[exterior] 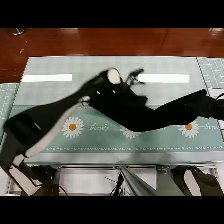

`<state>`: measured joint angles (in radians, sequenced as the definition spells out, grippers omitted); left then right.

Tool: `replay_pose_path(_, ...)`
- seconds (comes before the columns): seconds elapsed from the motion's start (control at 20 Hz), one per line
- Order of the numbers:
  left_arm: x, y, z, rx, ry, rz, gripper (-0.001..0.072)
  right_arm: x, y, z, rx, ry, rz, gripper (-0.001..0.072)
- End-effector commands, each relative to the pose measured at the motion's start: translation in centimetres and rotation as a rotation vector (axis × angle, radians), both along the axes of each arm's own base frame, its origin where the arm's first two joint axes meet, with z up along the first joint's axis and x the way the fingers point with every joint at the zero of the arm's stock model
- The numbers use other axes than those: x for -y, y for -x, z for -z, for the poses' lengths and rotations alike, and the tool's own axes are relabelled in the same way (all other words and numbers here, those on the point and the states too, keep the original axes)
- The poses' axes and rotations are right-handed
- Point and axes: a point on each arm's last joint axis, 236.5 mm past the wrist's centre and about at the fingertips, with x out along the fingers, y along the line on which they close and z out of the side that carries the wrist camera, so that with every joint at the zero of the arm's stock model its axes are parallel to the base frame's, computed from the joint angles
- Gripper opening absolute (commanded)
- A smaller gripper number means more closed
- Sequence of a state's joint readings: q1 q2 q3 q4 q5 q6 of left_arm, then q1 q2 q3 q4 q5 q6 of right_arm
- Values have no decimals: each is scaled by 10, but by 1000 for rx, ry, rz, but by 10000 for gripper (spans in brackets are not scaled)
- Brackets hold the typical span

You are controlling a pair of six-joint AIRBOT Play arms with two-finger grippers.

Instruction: Fold the shirts.

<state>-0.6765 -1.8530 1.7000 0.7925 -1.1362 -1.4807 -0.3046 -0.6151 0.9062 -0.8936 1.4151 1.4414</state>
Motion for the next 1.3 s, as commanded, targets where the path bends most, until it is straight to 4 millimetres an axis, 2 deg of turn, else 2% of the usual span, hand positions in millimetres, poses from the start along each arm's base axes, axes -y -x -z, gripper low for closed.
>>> replay_pose_path(0.0, -87, -56, -73, 79, 50, -100, 25, -30, -13, -30, 104, -135, -53, 33)
replay_pose_path(0.1, -158, -78, -139, 214, 85, -185, 25, -63, -23, -52, 178, -228, -132, 33)
replay_pose_path(0.2, -228, -84, -193, 361, 82, -320, 25, -91, -42, -50, 196, -229, -184, 32)
replay_pose_path(0.3, -288, -70, -222, 470, 44, -445, 25, -130, -65, -42, 177, -248, -247, 33)
replay_pose_path(0.4, -320, -39, -228, 525, 23, -517, 25, -174, -90, -21, 127, -241, -327, 33)
replay_pose_path(0.45, -328, -21, -222, 541, 14, -541, 24, -197, -103, -9, 95, -234, -365, 33)
replay_pose_path(0.55, -330, 11, -195, 531, 9, -576, 25, -243, -125, 25, 17, -231, -431, 33)
replay_pose_path(0.7, -322, 51, -126, 405, 18, -601, 25, -297, -153, 74, -81, -232, -480, 33)
replay_pose_path(0.85, -316, 77, -64, 250, 17, -614, 25, -324, -173, 113, -174, -260, -463, 33)
replay_pose_path(1.0, -320, 79, -27, 187, 0, -667, 25, -341, -186, 126, -202, -307, -450, 33)
replay_pose_path(1.05, -322, 77, -21, 181, -5, -682, 25, -344, -189, 127, -202, -318, -437, 80)
replay_pose_path(1.1, -324, 75, -17, 179, -9, -697, 25, -346, -191, 126, -199, -330, -431, 344)
replay_pose_path(1.15, -326, 71, -14, 184, -12, -712, 25, -346, -188, 126, -197, -326, -450, 639)
replay_pose_path(1.25, -329, 65, -11, 191, -17, -734, 25, -329, -183, 117, -220, -319, -490, 619)
